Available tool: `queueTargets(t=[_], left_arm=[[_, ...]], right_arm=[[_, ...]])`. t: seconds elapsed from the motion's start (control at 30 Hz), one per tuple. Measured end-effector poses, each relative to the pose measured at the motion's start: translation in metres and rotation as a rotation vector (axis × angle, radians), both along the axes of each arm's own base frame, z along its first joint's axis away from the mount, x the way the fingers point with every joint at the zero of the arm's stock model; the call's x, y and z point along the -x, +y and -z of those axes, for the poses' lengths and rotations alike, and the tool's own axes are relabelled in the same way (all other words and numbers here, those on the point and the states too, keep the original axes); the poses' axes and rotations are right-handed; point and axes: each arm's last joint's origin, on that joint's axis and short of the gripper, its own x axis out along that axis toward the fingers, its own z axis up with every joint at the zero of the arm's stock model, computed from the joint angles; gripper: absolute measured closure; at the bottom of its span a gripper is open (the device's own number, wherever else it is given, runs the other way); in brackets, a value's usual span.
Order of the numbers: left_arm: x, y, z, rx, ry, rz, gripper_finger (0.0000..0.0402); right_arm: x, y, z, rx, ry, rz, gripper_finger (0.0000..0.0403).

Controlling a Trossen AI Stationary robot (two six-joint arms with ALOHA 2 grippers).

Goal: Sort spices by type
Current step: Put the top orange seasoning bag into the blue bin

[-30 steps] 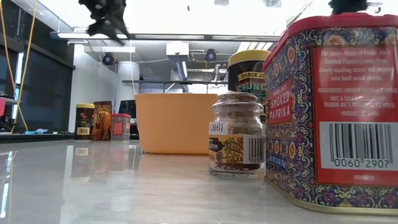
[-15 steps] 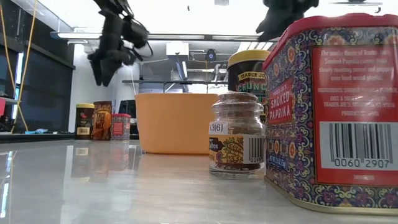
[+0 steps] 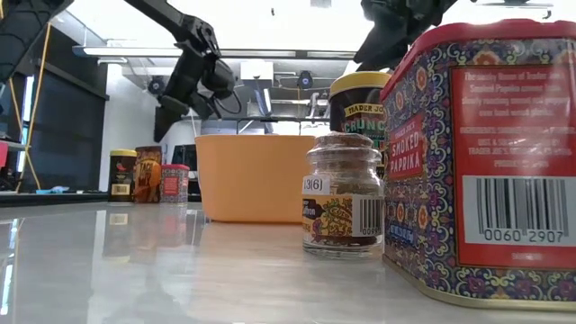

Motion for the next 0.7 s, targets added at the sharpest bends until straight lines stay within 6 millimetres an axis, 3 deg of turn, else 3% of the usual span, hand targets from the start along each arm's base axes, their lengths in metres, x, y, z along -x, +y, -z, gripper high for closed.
queueTargets(t=[0.3, 0.7], left_arm=[[0.000, 0.004, 0.005, -0.006, 0.043, 0.077, 0.0174], [-0.003, 0.010, 0.026, 0.095, 0.101, 0.082, 0.0174]], right_arm=[[0.000, -0.002, 0.000, 0.042, 0.004, -0.018, 0.0281], [0.000, -0.001, 0.000, 0.073, 0.007, -0.046, 0.0281]])
